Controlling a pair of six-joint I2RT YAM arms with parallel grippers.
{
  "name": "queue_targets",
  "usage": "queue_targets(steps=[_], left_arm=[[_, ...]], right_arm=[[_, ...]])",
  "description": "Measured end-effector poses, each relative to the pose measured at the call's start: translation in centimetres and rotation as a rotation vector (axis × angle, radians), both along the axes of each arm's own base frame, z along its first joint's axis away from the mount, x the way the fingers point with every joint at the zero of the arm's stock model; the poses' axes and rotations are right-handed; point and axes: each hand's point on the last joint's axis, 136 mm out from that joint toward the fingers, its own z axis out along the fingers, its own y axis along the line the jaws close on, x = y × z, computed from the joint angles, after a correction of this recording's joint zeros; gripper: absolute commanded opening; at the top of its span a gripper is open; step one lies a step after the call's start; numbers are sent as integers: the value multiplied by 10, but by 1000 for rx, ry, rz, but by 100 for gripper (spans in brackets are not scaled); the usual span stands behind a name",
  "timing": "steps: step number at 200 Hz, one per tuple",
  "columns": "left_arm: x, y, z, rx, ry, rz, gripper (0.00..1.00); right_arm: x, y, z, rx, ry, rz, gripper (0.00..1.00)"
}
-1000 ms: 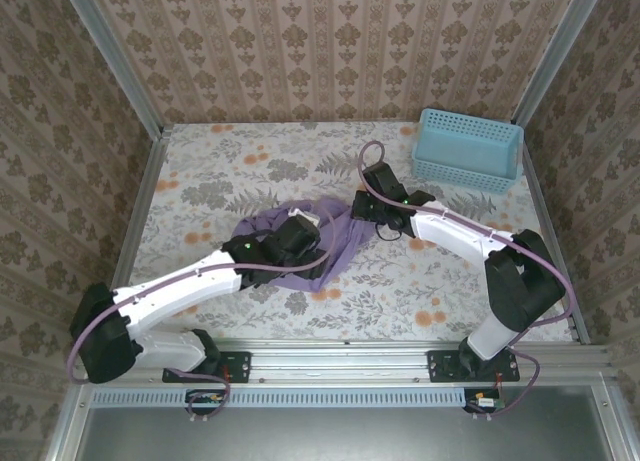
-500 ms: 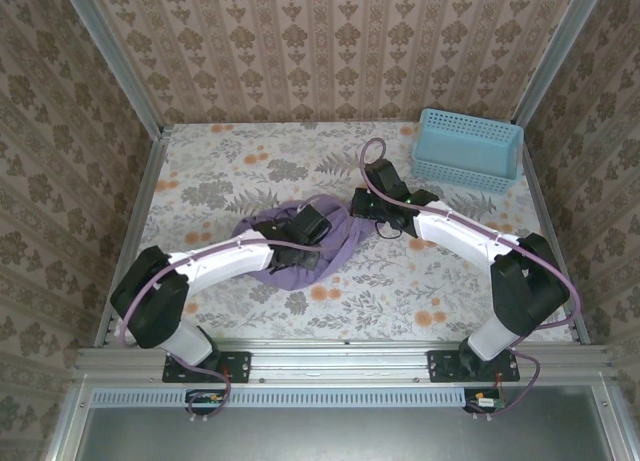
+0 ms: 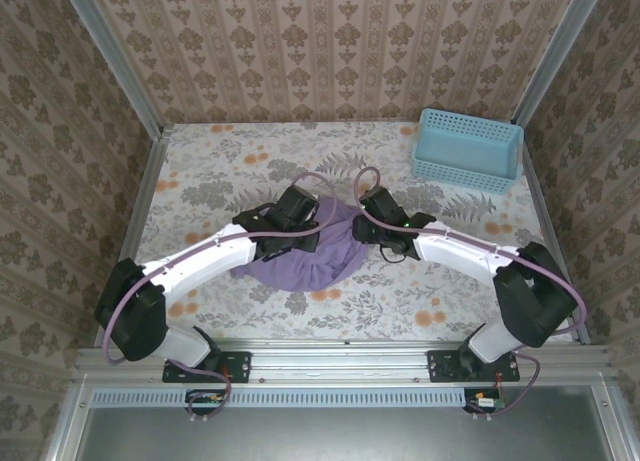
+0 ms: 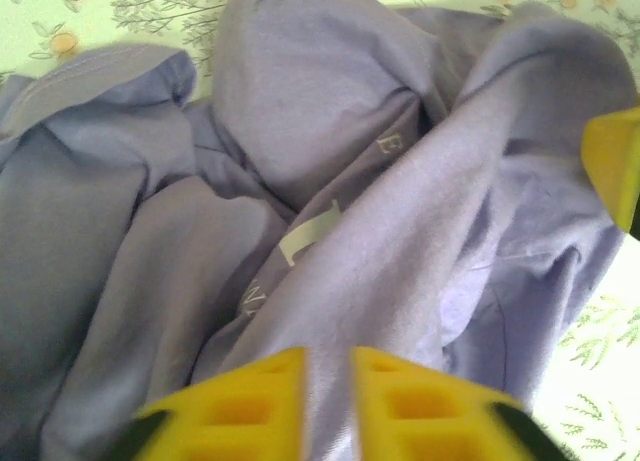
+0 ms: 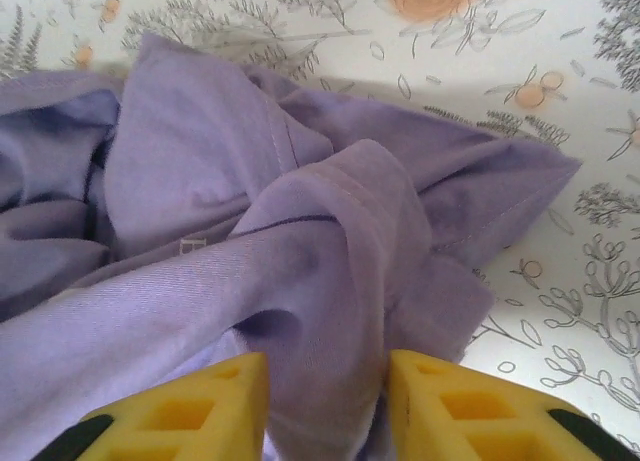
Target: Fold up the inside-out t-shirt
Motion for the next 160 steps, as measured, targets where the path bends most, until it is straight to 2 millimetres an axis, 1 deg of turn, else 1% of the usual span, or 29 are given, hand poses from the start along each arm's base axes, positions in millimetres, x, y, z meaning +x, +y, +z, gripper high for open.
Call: queue_targets(steps=[7, 28, 39, 49, 65, 80, 94, 105, 117, 120, 142, 160], left_arm=[[-3, -3, -1, 0, -1, -19, 46], [-16, -12, -6, 7, 4, -74, 56], [-21, -13, -10, 16, 14, -87, 58], [-21, -12, -15, 29, 22, -89, 57], [-20, -12, -28, 58, 44, -87, 48], [-20, -11, -43, 91, 73, -86, 37], [-21, -10, -55, 117, 96, -86, 22], [-21, -8, -60, 135, 101, -92, 9], [-21, -8, -61, 140, 103, -90, 1], [-20, -7, -60, 136, 105, -80, 0], [-16, -7, -57, 117, 100, -70, 0], [-11, -7, -48, 82, 90, -57, 0]], right_arm=[[1, -1, 4, 4, -12, -4, 46], [1, -2, 9, 7, -24, -10, 55], [1, -4, 11, 5, -26, -17, 57], [-1, -7, 14, 8, -30, -28, 59], [-7, -9, 22, 22, -46, -33, 61], [-17, -10, 30, 40, -66, -28, 61], [-29, -5, 36, 69, -83, -10, 61], [-39, 1, 35, 88, -89, 11, 59], [-48, 9, 28, 110, -90, 32, 56], [-50, 11, 26, 113, -89, 38, 54], [-69, 27, 2, 142, -71, 92, 45], [-76, 44, -8, 174, -68, 144, 40]])
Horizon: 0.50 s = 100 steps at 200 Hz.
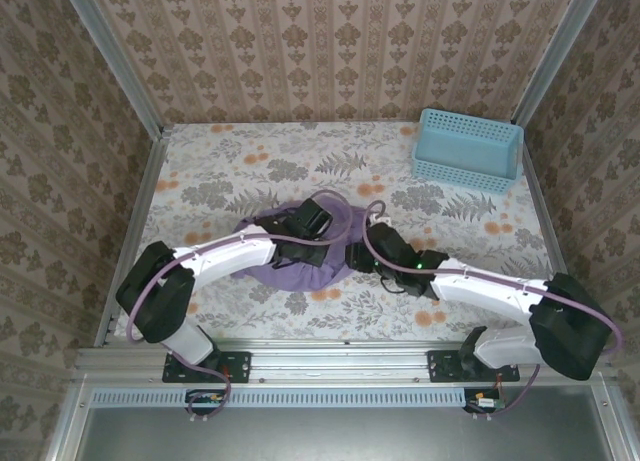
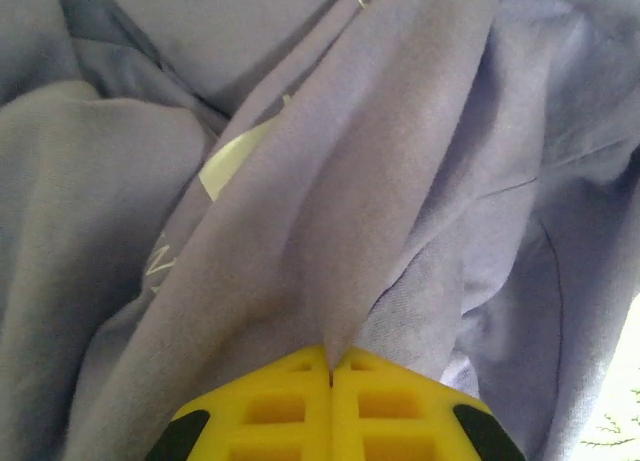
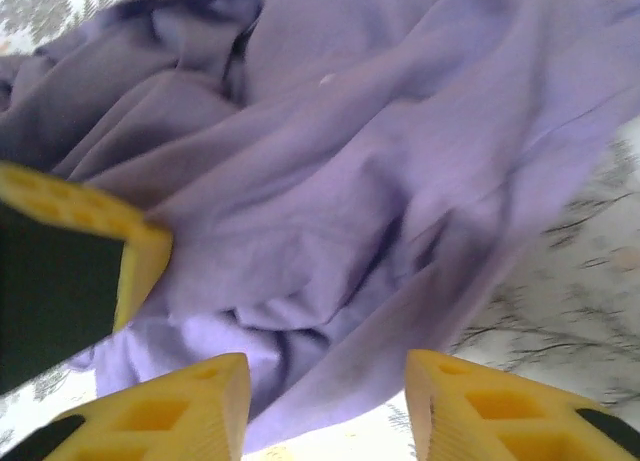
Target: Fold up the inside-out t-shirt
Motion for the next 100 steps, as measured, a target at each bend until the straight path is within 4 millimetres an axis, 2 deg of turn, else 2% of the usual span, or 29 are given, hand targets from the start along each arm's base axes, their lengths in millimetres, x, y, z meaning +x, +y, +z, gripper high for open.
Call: queue_targets(steps=[30, 56, 77, 100], left_arm=[[7, -3, 33, -107, -52, 21, 0], [8, -7, 58, -182, -87, 17, 0], [8, -8, 64, -208, -92, 16, 0], [10, -6, 63, -214, -83, 29, 0]], right_arm=[[1, 25, -5, 47, -22, 52, 33], [4, 35, -16, 52, -16, 67, 32], [9, 41, -24, 35, -9, 67, 33], [20, 49, -22, 26, -26, 60, 38]])
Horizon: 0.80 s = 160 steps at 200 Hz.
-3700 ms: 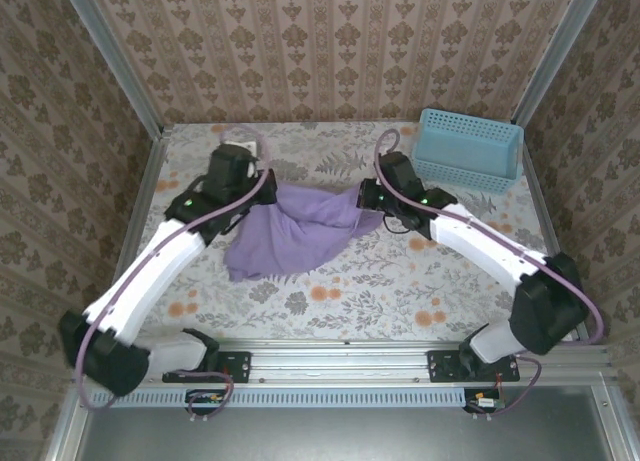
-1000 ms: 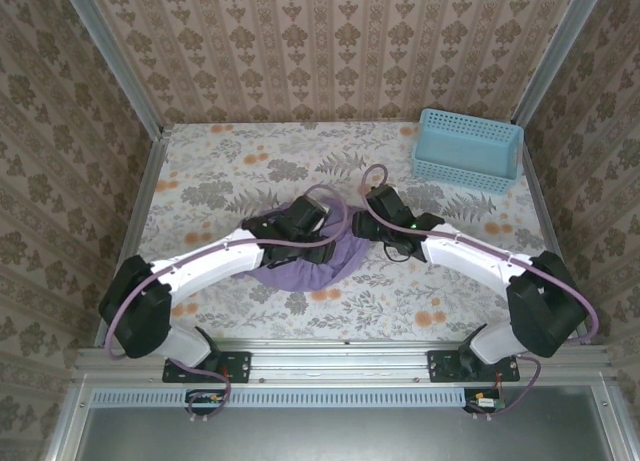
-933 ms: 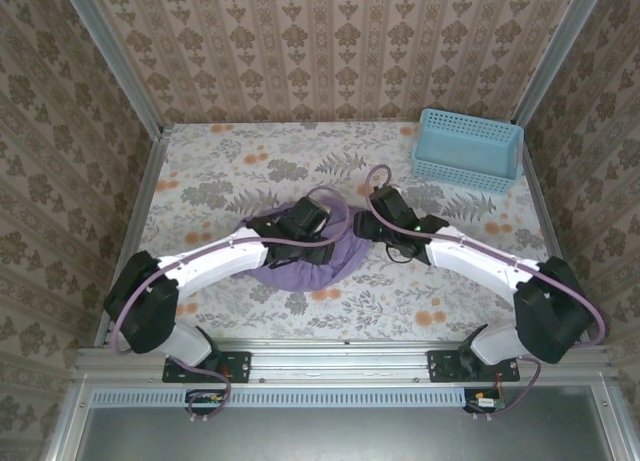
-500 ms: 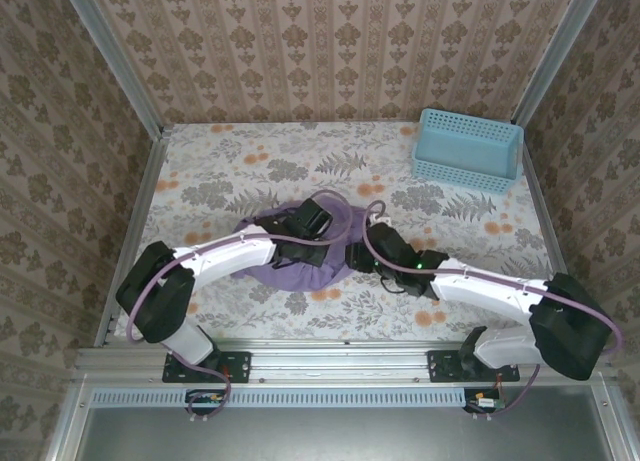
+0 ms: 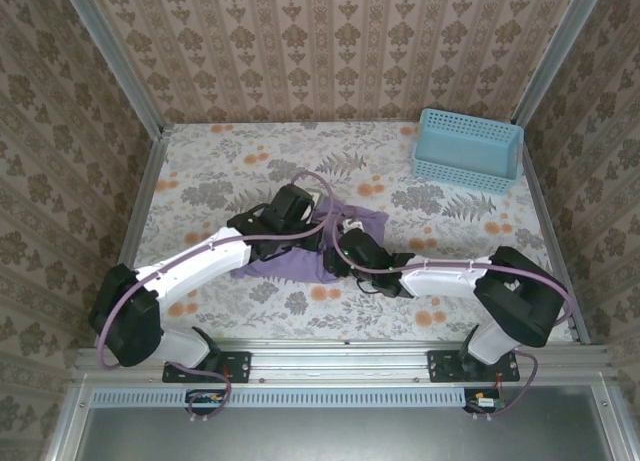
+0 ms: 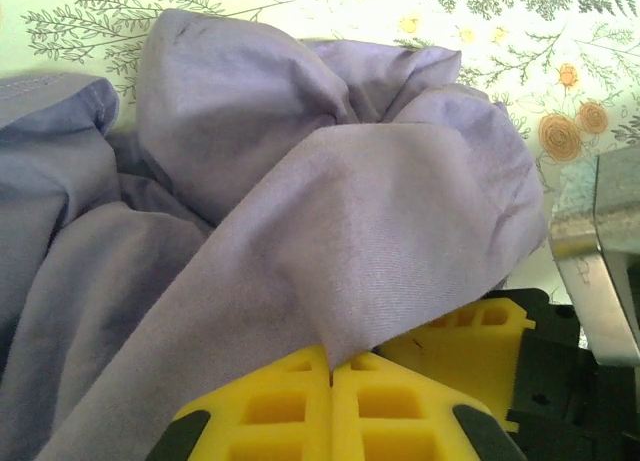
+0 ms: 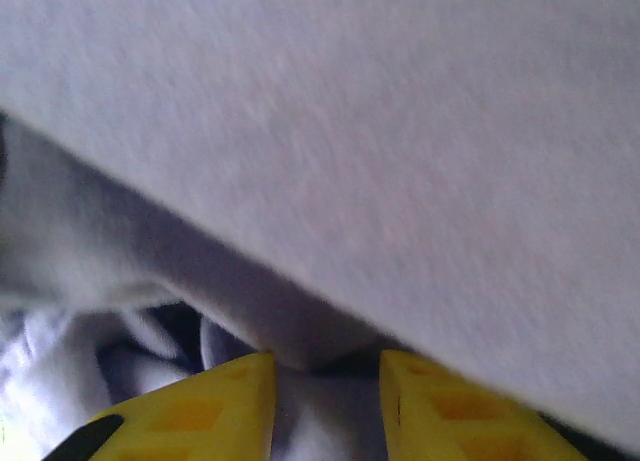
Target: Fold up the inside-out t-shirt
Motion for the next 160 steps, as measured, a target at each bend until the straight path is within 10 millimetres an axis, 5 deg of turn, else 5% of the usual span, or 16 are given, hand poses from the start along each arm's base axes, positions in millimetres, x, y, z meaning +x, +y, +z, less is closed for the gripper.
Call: queue_targets(steps=[27, 75, 97, 131, 147, 160], left_arm=[[1, 2, -1, -8, 11, 9, 0], [7, 14, -9, 2, 31, 45, 0], [17, 27, -12, 19, 28, 89, 0], [23, 29, -26, 63, 37, 97, 0], [25, 22, -27, 67, 38, 80, 0], [27, 18, -23, 65, 34, 74, 10]], right_arm=[[9, 10, 0, -8, -16, 11, 41], [22, 15, 1, -58, -44, -3, 7], [20, 11, 13, -67, -62, 4, 0], [8, 12, 53, -5, -114, 37, 0], [1, 9, 56, 7, -109, 48, 0], [-4, 2, 56, 11, -94, 40, 0]])
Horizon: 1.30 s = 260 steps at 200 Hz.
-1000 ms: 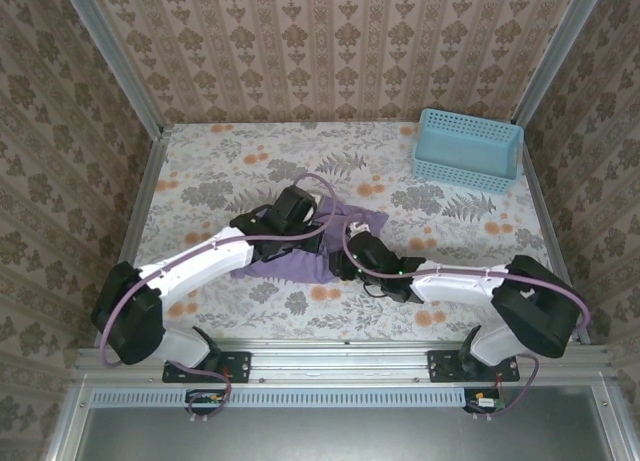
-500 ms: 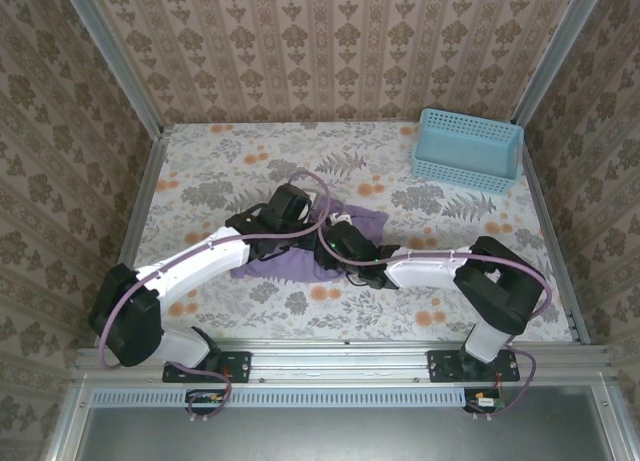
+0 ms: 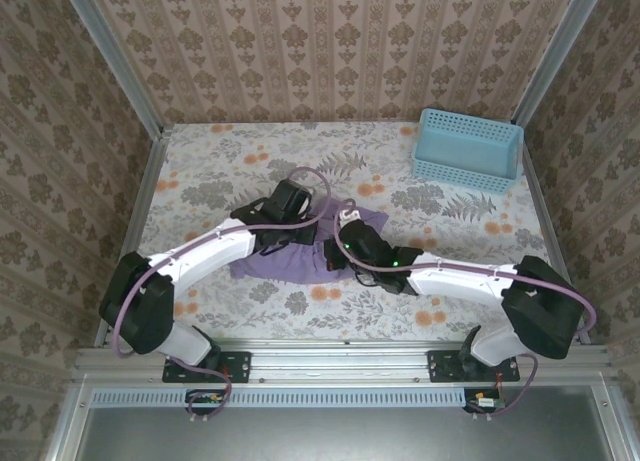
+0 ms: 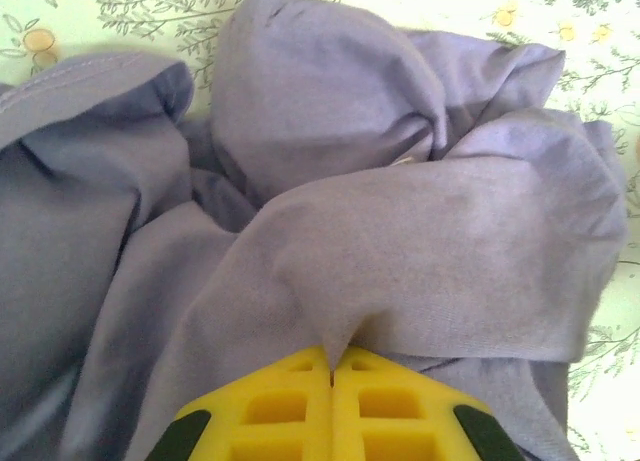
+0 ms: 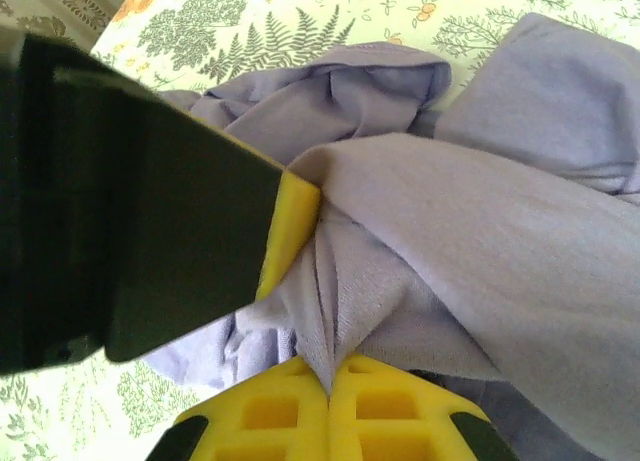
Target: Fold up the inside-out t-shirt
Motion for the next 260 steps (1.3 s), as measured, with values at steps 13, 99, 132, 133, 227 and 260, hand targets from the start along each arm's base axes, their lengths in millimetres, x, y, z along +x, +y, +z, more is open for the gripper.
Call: queue_targets(steps=[13, 99, 132, 133, 227, 260], left_arm=[[2, 0, 4, 13, -9, 9, 23], [-86, 21, 18, -73, -120, 0, 60], [-100, 3, 3, -114, -109, -40, 63], [-100, 2, 3, -114, -108, -41, 63], [-89, -15, -40, -26, -79, -43, 14], [-92, -3, -62, 40, -61, -37, 10]], right_arm=[[-4, -7, 4, 11, 10, -18, 0], [-11, -24, 39, 138, 17, -107, 0], [-12, -21, 35, 141, 33, -106, 0], [-12, -21, 35, 141, 33, -106, 0], [-21, -39, 60, 171, 12, -122, 0], [-16, -67, 84, 196, -8, -200, 0]])
